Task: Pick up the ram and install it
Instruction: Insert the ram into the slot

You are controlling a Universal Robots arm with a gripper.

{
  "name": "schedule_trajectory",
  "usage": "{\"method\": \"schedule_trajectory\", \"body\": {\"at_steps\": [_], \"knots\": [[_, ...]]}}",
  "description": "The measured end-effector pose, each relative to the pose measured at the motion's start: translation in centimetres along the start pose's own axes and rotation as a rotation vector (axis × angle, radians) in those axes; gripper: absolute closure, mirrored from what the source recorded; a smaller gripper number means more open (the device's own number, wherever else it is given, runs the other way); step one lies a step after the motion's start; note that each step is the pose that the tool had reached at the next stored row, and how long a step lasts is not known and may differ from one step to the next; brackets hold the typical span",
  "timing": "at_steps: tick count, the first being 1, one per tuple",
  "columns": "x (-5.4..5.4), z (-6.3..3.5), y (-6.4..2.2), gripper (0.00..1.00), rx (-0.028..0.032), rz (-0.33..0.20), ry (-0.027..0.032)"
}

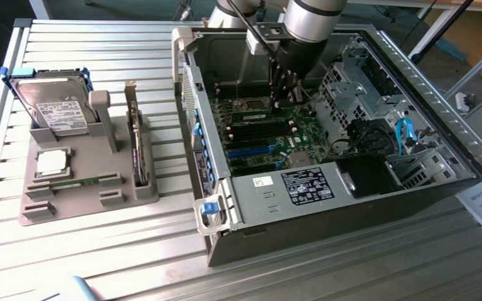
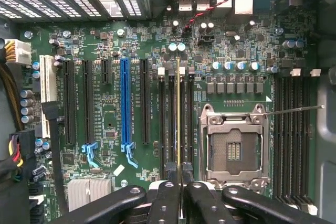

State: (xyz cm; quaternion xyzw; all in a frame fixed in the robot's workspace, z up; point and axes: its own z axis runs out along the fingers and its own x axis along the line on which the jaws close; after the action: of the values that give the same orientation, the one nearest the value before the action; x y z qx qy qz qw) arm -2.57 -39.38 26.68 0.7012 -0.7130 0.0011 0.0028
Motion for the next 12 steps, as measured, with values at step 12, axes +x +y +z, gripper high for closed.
{"method": "schedule_trajectory", "body": {"at_steps": [12], "knots": [[0.12,0.2,-0.82,0.88,-0.0001,0.0,-0.0002]]}}
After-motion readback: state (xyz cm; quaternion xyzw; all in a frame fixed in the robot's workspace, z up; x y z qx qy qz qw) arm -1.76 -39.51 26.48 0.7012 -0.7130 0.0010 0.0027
